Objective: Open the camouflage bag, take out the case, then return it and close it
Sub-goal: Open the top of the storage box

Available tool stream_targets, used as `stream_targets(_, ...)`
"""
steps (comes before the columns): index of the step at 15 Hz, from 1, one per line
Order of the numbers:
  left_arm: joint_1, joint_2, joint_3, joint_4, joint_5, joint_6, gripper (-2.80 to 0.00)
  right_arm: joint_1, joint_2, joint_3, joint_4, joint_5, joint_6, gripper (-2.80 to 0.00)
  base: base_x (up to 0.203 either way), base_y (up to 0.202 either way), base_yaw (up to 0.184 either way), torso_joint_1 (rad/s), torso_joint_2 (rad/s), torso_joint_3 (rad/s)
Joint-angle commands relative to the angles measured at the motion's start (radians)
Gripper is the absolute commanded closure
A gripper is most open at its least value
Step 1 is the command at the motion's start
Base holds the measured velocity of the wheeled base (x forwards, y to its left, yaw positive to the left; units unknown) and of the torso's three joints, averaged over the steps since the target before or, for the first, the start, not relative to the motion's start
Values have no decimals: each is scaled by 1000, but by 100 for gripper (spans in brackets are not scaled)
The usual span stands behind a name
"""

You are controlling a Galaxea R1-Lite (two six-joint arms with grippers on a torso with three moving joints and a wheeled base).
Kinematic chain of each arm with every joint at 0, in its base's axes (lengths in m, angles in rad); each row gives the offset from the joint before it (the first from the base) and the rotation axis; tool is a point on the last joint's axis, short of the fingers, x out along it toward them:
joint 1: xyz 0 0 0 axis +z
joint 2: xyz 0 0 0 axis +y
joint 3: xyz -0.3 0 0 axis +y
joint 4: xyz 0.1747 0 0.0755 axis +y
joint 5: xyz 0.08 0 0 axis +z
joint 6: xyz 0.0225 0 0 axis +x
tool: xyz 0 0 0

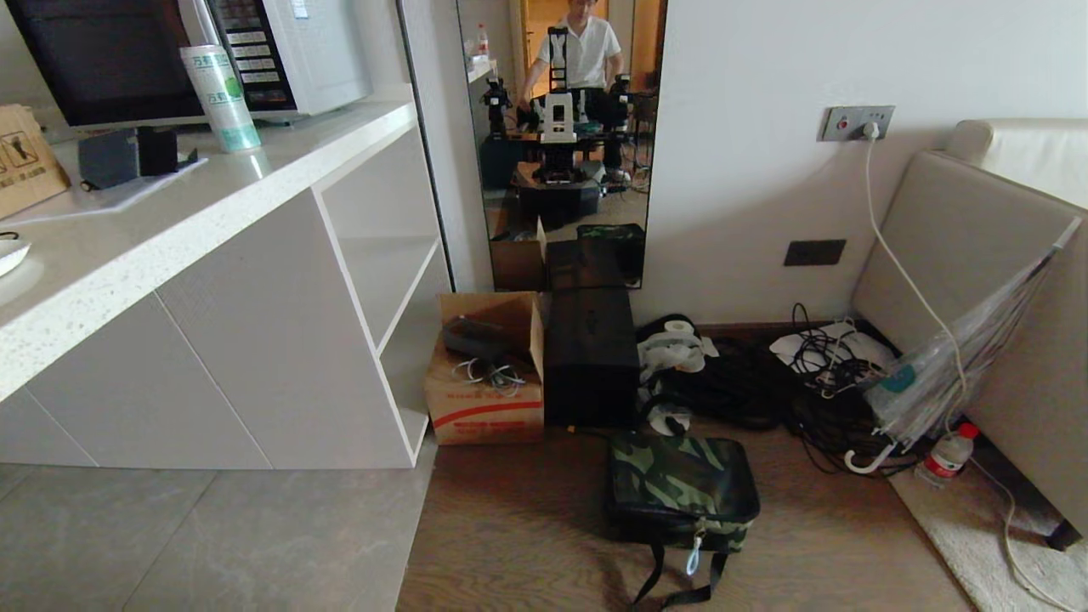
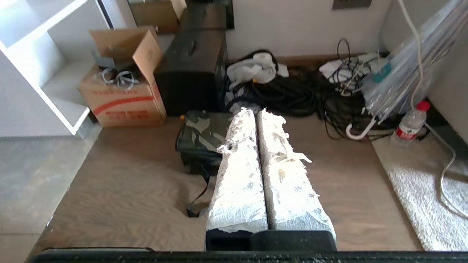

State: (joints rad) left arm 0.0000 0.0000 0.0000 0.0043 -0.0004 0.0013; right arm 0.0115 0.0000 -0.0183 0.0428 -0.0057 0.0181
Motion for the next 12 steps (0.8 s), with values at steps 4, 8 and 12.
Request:
stream_targets(4, 0, 2, 0, 0, 0, 0, 0, 1, 2, 0, 0, 0, 0, 0, 0, 0, 0, 3, 0, -200)
stream_targets(8, 0, 2, 0, 0, 0, 0, 0, 1, 2, 0, 0, 0, 0, 0, 0, 0, 0, 4, 4, -197)
stream_targets(12, 0, 2, 0, 0, 0, 0, 0, 1, 2, 0, 0, 0, 0, 0, 0, 0, 0, 1, 1, -198)
